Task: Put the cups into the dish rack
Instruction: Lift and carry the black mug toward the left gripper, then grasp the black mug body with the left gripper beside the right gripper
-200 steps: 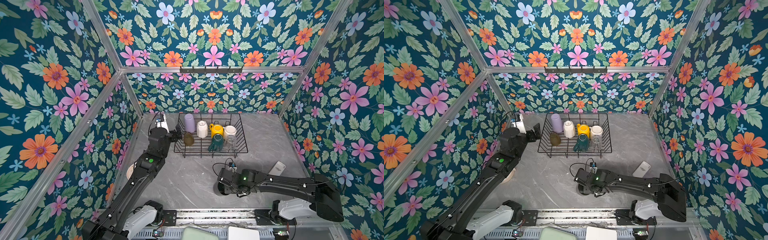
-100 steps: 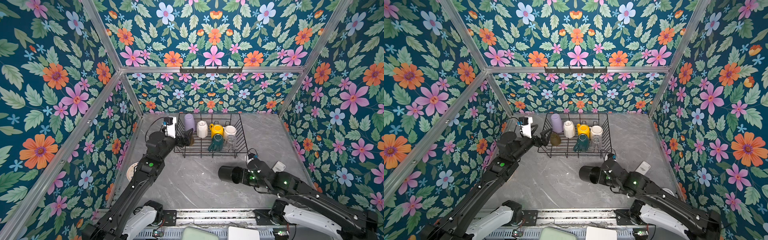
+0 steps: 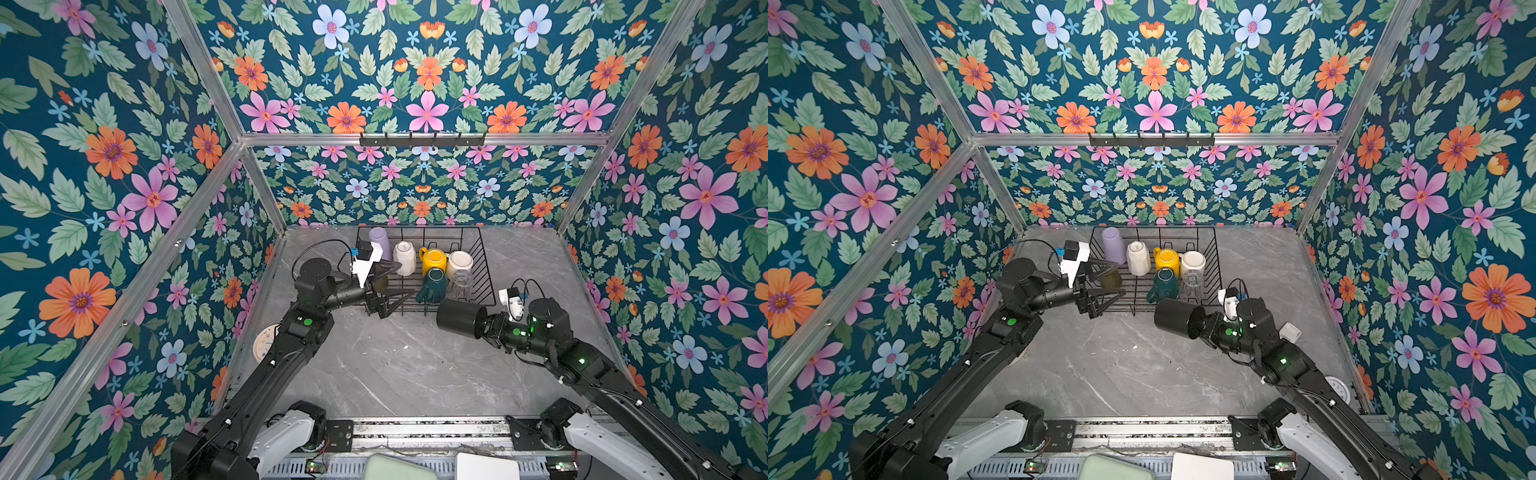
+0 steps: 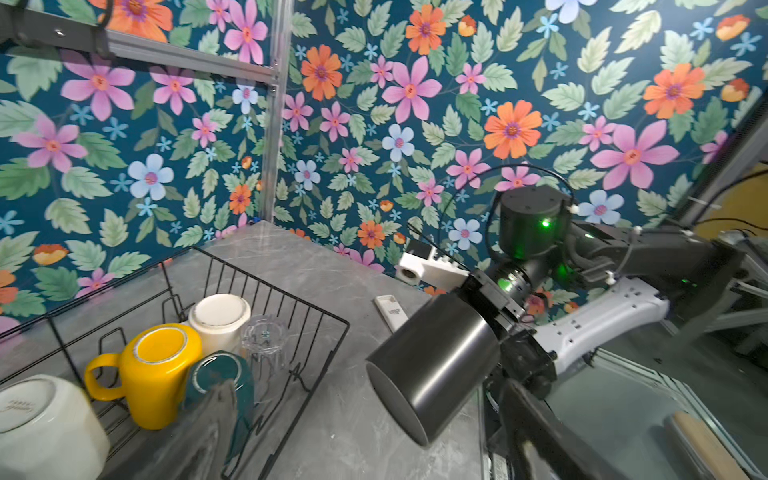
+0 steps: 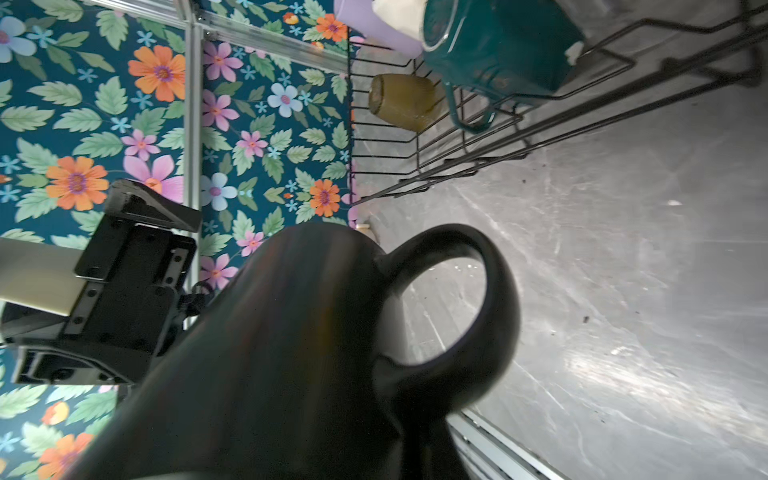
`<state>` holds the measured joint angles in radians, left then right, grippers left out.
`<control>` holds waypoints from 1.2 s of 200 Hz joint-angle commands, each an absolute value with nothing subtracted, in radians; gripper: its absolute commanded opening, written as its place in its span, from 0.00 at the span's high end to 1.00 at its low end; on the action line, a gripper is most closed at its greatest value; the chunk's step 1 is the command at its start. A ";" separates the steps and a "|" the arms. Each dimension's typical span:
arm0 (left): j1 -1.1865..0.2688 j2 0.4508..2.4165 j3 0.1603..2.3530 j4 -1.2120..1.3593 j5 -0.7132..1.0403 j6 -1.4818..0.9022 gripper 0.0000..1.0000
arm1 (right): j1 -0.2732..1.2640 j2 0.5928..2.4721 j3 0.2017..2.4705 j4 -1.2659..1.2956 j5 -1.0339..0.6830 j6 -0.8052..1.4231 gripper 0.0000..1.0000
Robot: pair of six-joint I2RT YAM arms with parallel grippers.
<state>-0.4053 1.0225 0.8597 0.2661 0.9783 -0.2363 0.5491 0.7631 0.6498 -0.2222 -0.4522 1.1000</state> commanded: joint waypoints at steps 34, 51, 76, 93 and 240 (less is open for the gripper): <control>-0.403 1.022 0.857 0.296 1.122 -0.236 0.00 | 0.544 0.917 0.740 0.191 -0.673 1.167 1.00; -0.404 1.022 0.858 0.293 1.142 -0.232 0.00 | 0.543 0.953 0.761 0.219 -0.693 1.176 1.00; -0.404 1.023 0.858 0.293 1.158 -0.230 0.00 | 0.544 0.988 0.785 0.246 -0.714 1.180 1.00; -0.405 1.021 0.859 0.290 1.166 -0.225 0.00 | 0.545 1.005 0.799 0.264 -0.725 1.185 1.00; -0.405 1.037 0.861 0.287 1.190 -0.211 0.00 | 0.639 1.109 0.872 0.315 -0.742 1.175 1.00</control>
<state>-0.4057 1.0325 0.8577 0.2687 1.1732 -0.2245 0.6262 1.0977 0.8543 0.2070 -0.7326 1.1812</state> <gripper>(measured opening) 0.996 0.102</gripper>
